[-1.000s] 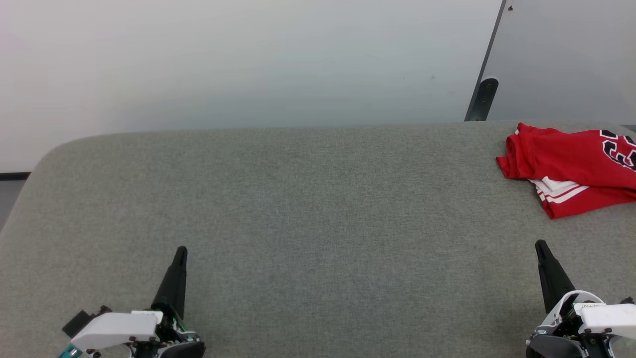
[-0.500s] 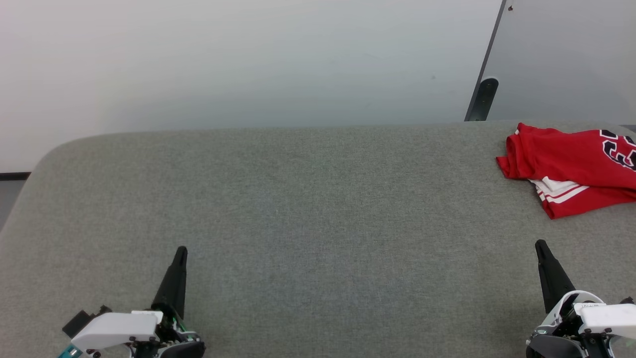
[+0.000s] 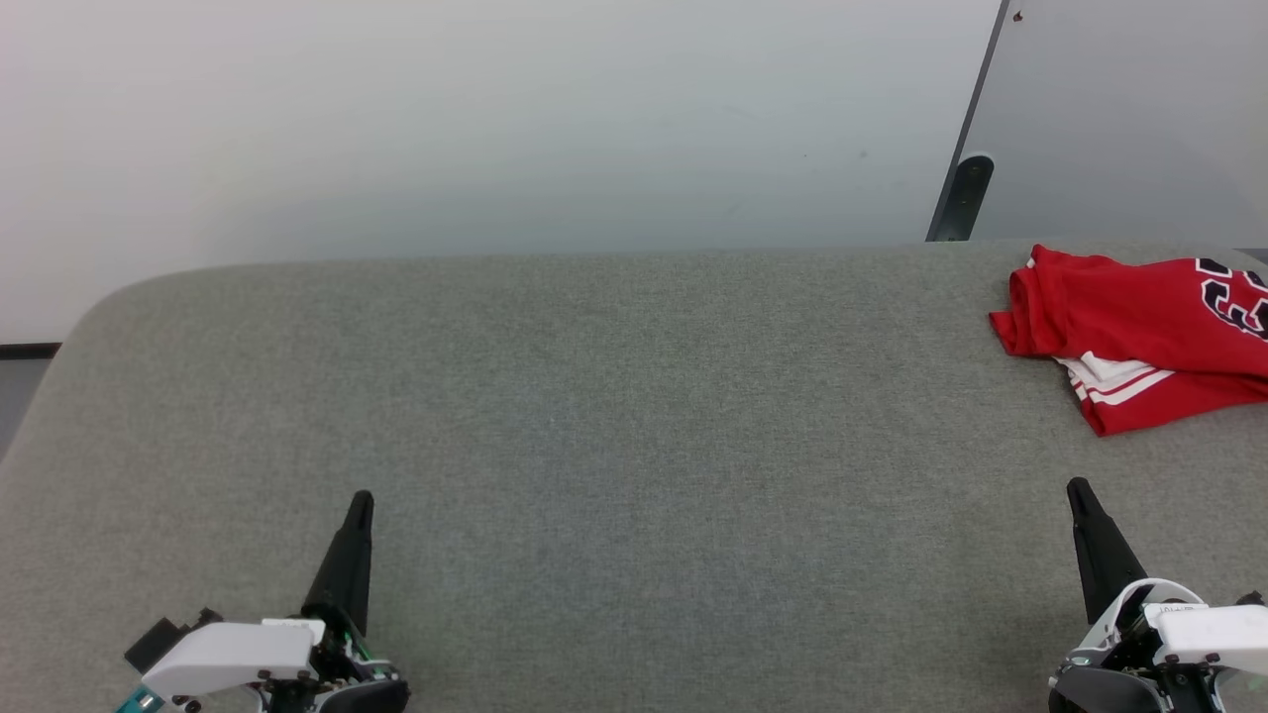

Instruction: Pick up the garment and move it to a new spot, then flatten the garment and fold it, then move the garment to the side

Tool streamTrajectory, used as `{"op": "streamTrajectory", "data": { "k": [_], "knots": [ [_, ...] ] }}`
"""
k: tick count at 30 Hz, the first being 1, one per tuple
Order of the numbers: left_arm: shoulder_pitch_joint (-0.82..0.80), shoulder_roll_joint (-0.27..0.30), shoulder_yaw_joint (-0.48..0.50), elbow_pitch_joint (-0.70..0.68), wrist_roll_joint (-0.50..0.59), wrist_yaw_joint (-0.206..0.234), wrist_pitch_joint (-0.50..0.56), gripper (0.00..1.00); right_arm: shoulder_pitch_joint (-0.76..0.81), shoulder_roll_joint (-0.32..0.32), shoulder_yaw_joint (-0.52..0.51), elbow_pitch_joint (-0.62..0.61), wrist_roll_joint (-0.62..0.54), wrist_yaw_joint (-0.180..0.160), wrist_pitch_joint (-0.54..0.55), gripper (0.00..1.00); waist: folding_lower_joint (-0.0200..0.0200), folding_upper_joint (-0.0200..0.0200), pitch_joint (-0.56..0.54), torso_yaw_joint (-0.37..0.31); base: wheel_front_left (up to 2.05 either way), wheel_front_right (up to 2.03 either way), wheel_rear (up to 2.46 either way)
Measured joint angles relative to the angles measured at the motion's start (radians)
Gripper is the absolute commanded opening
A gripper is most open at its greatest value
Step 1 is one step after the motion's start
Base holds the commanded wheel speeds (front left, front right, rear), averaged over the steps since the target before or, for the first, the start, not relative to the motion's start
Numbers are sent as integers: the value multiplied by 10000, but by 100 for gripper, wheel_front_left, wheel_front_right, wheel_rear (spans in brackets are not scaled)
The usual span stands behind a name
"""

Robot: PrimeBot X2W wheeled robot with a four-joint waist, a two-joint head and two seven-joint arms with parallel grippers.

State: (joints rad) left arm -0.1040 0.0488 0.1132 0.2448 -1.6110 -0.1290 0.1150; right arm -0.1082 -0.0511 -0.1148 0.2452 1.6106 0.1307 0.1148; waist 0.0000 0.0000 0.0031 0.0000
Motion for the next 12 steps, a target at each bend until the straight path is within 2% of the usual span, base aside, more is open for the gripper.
{"op": "streamTrajectory", "data": {
  "k": [12],
  "knots": [
    [0, 0, 0, 0, 0, 0, 0, 0, 0, 0, 0, 0, 0, 0, 0, 0, 0, 0, 0, 0, 0, 0, 0]
  ]
}}
